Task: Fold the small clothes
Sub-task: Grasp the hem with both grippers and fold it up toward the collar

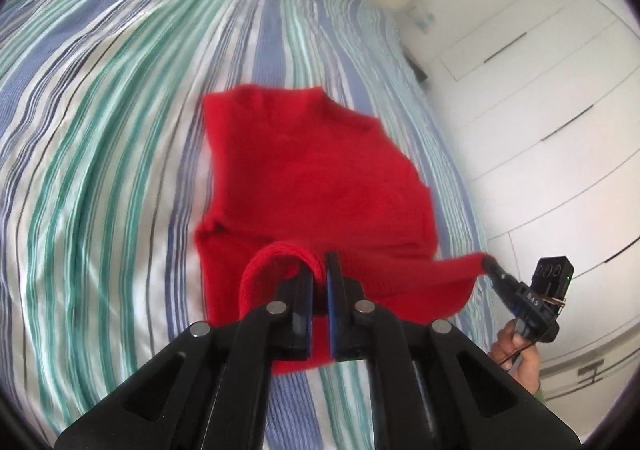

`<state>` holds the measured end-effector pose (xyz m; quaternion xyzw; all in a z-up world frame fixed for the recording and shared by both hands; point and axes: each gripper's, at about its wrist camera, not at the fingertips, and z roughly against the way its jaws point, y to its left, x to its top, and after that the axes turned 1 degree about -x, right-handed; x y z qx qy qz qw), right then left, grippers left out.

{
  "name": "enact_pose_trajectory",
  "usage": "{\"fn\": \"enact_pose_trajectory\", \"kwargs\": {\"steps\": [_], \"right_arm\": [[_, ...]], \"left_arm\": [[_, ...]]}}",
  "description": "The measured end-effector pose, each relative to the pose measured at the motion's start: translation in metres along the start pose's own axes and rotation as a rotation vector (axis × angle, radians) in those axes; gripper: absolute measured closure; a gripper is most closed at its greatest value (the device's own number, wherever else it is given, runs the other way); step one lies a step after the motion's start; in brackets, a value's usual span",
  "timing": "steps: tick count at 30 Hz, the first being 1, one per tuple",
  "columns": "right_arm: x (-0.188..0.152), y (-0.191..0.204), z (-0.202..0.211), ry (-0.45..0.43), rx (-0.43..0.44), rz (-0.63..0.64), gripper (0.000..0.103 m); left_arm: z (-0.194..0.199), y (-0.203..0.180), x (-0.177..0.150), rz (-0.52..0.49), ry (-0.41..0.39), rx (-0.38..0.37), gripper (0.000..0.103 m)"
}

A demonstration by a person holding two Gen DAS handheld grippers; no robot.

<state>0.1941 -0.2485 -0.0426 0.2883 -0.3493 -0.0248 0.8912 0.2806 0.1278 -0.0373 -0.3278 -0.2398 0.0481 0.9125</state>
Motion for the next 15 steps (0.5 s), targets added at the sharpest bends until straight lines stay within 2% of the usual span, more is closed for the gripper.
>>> {"fn": "enact_pose_trajectory", "kwargs": {"steps": [4,7,9,10,11,13,15], "right_arm": [[0.075,-0.007,-0.058,-0.033,-0.032,-0.025,0.098],[0.113,-0.014,-0.099,-0.035,-0.073,-0.02,0.098],[0.13,-0.024,-0.124,-0.033,-0.092,-0.029,0.098],[0.135,-0.03,-0.135,-0.034,-0.1,-0.041,0.098],[0.139,-0.038,-0.145,-0.035,-0.098,-0.065,0.097],[0.143,-0.056,-0.163,-0.028,-0.079,-0.134,0.093],[0.145,-0.07,-0.17,-0.04,-0.119,-0.184,0.074]], "left_arm": [[-0.05,0.005,0.069,0.012,-0.028,0.099,0.099],[-0.083,0.012,0.102,0.039,-0.046,0.136,0.099],[-0.099,0.021,0.115,0.052,-0.059,0.157,0.094],[-0.106,0.024,0.121,0.062,-0.065,0.17,0.085],[-0.108,0.031,0.128,0.074,-0.067,0.193,0.062],[-0.11,0.04,0.137,0.11,-0.072,0.228,0.028],[-0.096,0.044,0.141,0.13,-0.122,0.204,0.027]]}}
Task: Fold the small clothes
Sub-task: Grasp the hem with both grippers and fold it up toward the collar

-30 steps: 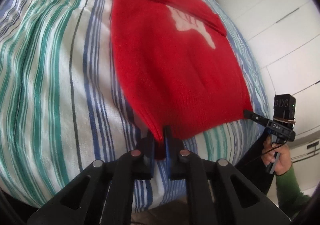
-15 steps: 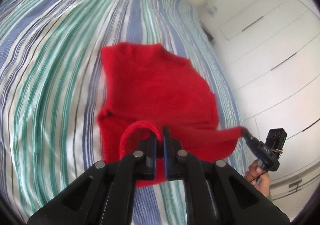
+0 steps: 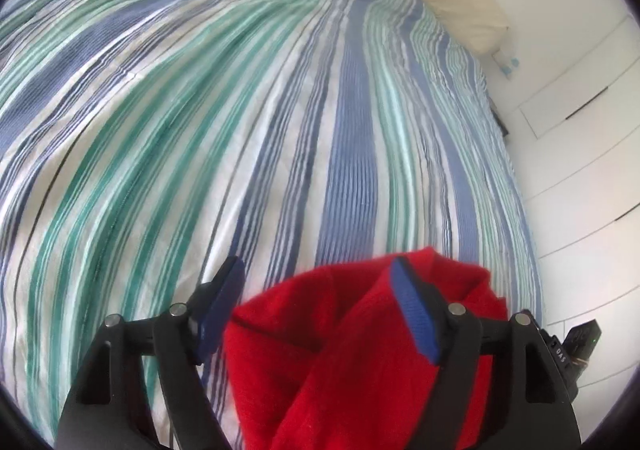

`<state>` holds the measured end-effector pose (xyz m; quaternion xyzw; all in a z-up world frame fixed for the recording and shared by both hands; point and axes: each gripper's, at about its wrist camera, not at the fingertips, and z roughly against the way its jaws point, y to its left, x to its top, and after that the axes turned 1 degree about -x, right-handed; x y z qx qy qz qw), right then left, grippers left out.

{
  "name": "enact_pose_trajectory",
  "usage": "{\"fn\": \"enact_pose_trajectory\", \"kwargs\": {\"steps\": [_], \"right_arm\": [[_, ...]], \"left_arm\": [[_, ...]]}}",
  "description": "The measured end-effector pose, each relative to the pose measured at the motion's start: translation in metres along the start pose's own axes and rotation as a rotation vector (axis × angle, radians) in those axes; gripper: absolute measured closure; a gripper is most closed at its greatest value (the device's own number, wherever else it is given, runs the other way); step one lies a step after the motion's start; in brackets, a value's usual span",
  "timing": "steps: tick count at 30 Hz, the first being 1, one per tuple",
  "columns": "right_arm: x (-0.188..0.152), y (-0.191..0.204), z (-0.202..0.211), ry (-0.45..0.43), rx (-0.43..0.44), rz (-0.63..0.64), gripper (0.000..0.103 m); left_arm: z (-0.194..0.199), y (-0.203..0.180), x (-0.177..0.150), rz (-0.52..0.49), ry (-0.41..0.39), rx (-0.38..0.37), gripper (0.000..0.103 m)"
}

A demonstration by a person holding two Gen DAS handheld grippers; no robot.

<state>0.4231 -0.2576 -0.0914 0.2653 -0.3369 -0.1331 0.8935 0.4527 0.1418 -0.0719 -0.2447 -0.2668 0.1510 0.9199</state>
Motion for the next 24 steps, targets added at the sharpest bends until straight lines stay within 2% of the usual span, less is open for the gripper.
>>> {"fn": "enact_pose_trajectory", "kwargs": {"steps": [1,2,3,5,7,8,9,10,11,12,13,14,15,17,19,21,22,23,24], "right_arm": [[0.002,-0.003,0.003,-0.026,-0.009,-0.01,0.068],[0.006,-0.004,0.008,-0.047,0.005,-0.007,0.068],[0.006,-0.002,0.015,-0.058,0.028,0.013,0.068],[0.004,0.013,0.029,-0.069,0.052,0.107,0.068],[-0.005,0.033,0.037,-0.04,0.102,0.231,0.068],[-0.012,0.043,0.036,0.004,0.14,0.283,0.068],[-0.021,0.049,0.032,0.065,0.174,0.316,0.067],[-0.031,0.051,0.024,0.127,0.194,0.335,0.066],[-0.041,0.05,0.017,0.172,0.172,0.356,0.066],[-0.048,0.045,0.011,0.19,0.096,0.383,0.066],[-0.055,0.035,0.007,0.196,-0.008,0.405,0.066],[-0.058,0.023,0.007,0.193,-0.097,0.402,0.068],[-0.059,0.012,0.016,0.174,-0.127,0.381,0.068],[-0.06,0.011,0.048,0.112,-0.099,0.374,0.067],[-0.07,0.025,0.075,0.095,-0.032,0.442,0.066],[-0.086,0.034,0.086,0.125,0.03,0.494,0.061],[-0.096,0.032,0.084,0.149,0.037,0.501,0.054],[-0.107,0.026,0.077,0.186,0.019,0.505,0.049],[-0.117,0.017,0.066,0.233,-0.039,0.514,0.049]], "left_arm": [[0.011,0.002,0.0,-0.001,-0.022,-0.022,0.025],[0.025,0.0,-0.004,-0.023,-0.048,-0.039,0.024],[0.036,-0.005,-0.01,-0.068,-0.071,-0.049,0.023],[0.05,-0.023,-0.025,-0.193,-0.089,-0.085,0.015],[0.044,-0.039,-0.044,-0.301,-0.026,-0.156,0.014],[0.033,-0.045,-0.051,-0.333,0.013,-0.17,0.013],[0.02,-0.046,-0.057,-0.355,0.036,-0.138,0.013],[0.006,-0.044,-0.057,-0.358,0.051,-0.07,0.013],[-0.01,-0.034,-0.056,-0.331,0.073,0.016,0.013],[-0.023,-0.018,-0.053,-0.274,0.099,0.09,0.015],[-0.028,-0.002,-0.049,-0.203,0.115,0.127,0.023],[-0.024,0.011,-0.047,-0.141,0.11,0.111,0.027],[-0.012,0.018,-0.046,-0.102,0.084,0.059,0.027],[0.016,0.014,-0.054,-0.133,0.029,0.019,0.014],[0.041,0.001,-0.071,-0.22,-0.011,0.025,0.011],[0.06,-0.006,-0.097,-0.273,-0.003,0.019,0.009],[0.069,-0.007,-0.113,-0.29,0.007,0.03,0.009],[0.076,-0.008,-0.128,-0.308,0.019,0.047,0.009],[0.084,-0.007,-0.143,-0.33,0.032,0.064,0.009]]}}
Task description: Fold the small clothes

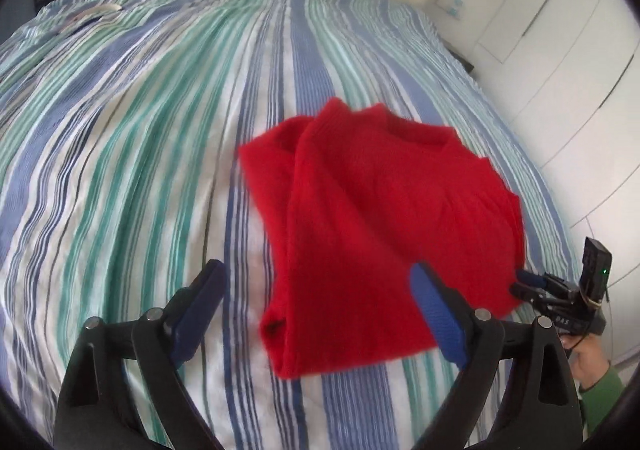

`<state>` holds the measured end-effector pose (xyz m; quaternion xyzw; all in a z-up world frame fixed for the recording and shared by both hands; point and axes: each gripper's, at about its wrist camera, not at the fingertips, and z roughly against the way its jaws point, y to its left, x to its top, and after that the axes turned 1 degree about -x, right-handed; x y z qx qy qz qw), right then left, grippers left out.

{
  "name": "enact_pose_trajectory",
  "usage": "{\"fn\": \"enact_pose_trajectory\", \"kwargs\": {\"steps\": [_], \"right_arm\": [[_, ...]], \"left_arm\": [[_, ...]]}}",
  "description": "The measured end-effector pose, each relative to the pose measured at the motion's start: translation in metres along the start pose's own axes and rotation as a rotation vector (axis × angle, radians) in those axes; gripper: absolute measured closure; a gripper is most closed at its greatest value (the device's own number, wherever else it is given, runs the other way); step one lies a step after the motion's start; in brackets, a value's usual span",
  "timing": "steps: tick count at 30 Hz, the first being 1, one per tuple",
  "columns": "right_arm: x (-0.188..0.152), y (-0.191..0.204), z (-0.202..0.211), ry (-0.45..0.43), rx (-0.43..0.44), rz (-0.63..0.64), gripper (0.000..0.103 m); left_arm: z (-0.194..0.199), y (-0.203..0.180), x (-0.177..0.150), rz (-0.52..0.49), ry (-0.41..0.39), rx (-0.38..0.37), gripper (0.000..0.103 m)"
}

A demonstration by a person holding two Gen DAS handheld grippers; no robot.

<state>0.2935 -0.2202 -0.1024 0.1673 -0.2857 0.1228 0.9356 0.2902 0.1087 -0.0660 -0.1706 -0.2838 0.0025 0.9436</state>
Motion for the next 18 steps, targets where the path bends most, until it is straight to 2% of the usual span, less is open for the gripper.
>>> {"fn": "enact_pose_trajectory", "kwargs": {"steps": [1,3,5,7,8,12,14,16,17,18], "right_arm": [[-0.012,-0.006,-0.011,0.047,-0.05,0.002,0.054],[-0.027,-0.014,0.005,-0.02,-0.045,-0.025,0.056],[-0.029,-0.02,0.03,-0.062,-0.087,-0.093,0.032],[-0.025,-0.027,0.056,-0.153,-0.036,-0.128,0.02],[-0.02,-0.033,0.064,-0.179,-0.026,-0.149,0.019],[0.003,-0.067,0.051,-0.158,0.021,-0.312,0.019],[0.007,-0.081,0.033,-0.152,0.06,-0.399,0.019],[0.007,-0.086,0.007,-0.126,0.123,-0.457,0.022],[0.007,-0.085,-0.01,-0.097,0.15,-0.47,0.035],[0.006,-0.081,-0.023,-0.062,0.13,-0.465,0.049]], "left_arm": [[0.009,-0.004,-0.015,-0.022,0.01,0.022,0.009],[0.028,-0.009,-0.042,-0.063,0.005,0.04,0.009],[0.043,-0.01,-0.059,-0.077,-0.02,0.05,0.007],[0.051,-0.007,-0.065,-0.074,-0.061,0.058,0.007],[0.054,-0.006,-0.067,-0.072,-0.086,0.059,0.006],[0.047,0.012,-0.074,-0.026,-0.173,0.066,0.006],[0.042,0.021,-0.085,-0.012,-0.175,0.076,0.006],[0.033,0.031,-0.084,0.011,-0.134,0.098,0.006],[0.03,0.036,-0.081,0.029,-0.118,0.097,0.006],[0.032,0.04,-0.078,0.046,-0.12,0.083,0.006]]}}
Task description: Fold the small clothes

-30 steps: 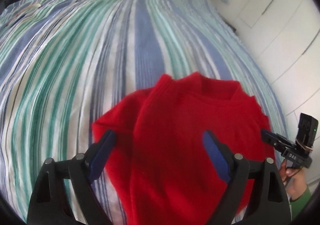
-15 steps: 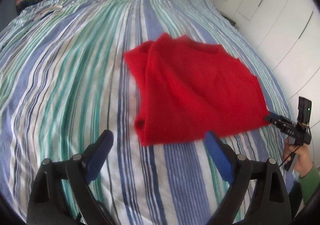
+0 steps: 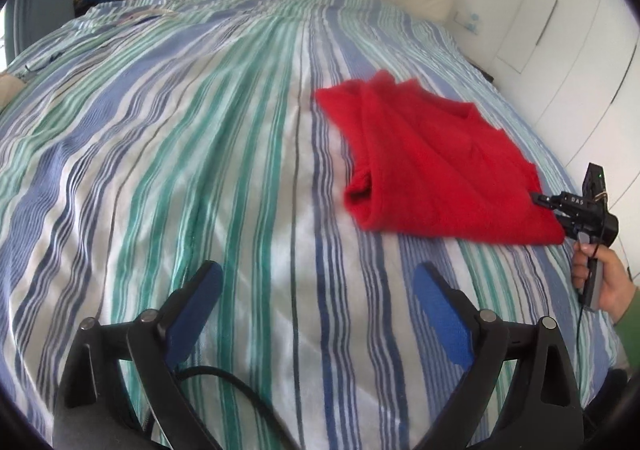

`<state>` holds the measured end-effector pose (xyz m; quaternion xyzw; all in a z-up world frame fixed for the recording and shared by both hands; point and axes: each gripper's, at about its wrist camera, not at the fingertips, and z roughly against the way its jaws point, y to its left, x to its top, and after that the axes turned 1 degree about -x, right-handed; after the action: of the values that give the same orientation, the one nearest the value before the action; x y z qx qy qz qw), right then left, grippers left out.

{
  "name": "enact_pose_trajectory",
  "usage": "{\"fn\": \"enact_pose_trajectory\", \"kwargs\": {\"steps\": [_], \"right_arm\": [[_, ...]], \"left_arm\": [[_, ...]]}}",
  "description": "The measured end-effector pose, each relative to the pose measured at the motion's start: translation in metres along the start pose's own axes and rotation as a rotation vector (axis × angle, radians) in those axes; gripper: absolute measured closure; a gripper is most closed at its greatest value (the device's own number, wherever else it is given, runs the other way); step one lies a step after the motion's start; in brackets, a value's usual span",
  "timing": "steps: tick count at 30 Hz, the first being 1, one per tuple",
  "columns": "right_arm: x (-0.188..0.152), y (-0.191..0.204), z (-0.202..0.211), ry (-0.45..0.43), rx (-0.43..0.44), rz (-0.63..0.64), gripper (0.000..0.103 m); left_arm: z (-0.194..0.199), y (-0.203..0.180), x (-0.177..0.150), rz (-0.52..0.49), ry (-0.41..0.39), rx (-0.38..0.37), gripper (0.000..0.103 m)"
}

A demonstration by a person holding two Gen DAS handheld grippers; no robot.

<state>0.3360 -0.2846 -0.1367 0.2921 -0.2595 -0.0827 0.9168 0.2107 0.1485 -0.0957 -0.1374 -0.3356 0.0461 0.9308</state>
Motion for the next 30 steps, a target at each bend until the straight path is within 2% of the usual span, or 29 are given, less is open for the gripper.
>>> {"fn": "enact_pose_trajectory", "kwargs": {"steps": [1,2,4,6,10,13,15,19,20,21,23,26,27,29,30], "right_arm": [[-0.002,0.003,-0.005,-0.003,-0.048,0.017,0.074],[-0.002,0.006,-0.004,-0.026,-0.044,0.008,0.092],[0.001,0.015,0.007,-0.068,-0.043,-0.028,0.092],[0.009,0.042,0.022,-0.1,-0.062,0.005,0.092],[0.024,0.137,0.029,-0.108,-0.037,0.157,0.092],[0.023,0.215,-0.005,-0.05,-0.008,0.273,0.092],[0.01,0.257,-0.039,-0.001,0.009,0.349,0.092],[-0.027,0.303,-0.112,0.09,0.002,0.419,0.092],[-0.036,0.307,-0.128,0.113,0.0,0.418,0.091],[-0.045,0.307,-0.142,0.147,0.014,0.406,0.082],[-0.056,0.302,-0.164,0.239,0.1,0.346,0.052],[-0.062,0.293,-0.157,0.293,0.355,0.212,0.041],[-0.061,0.291,-0.146,0.291,0.414,0.193,0.039],[-0.054,0.29,-0.12,0.235,0.442,0.223,0.039],[-0.05,0.289,-0.106,0.19,0.395,0.269,0.039]], "left_arm": [[0.004,0.004,0.003,0.02,-0.011,-0.014,0.006],[0.008,0.007,0.006,0.041,-0.023,-0.024,0.006],[0.017,0.014,0.011,0.071,-0.037,-0.045,0.006],[0.023,0.018,0.014,0.087,-0.045,-0.051,0.006],[0.031,0.021,0.02,0.084,-0.056,-0.042,0.006],[0.036,0.028,0.021,0.074,-0.073,-0.008,0.006],[0.038,0.036,0.02,0.084,-0.077,0.017,0.006],[0.035,0.053,0.02,0.139,-0.063,0.019,0.006],[0.034,0.056,0.02,0.151,-0.058,0.018,0.006],[0.034,0.059,0.021,0.162,-0.054,0.017,0.006],[0.035,0.063,0.022,0.181,-0.051,0.012,0.006],[0.036,0.065,0.024,0.196,-0.048,-0.01,0.006],[0.037,0.065,0.024,0.198,-0.045,-0.016,0.006],[0.037,0.064,0.025,0.202,-0.038,-0.031,0.006],[0.037,0.064,0.025,0.203,-0.037,-0.039,0.006]]}}
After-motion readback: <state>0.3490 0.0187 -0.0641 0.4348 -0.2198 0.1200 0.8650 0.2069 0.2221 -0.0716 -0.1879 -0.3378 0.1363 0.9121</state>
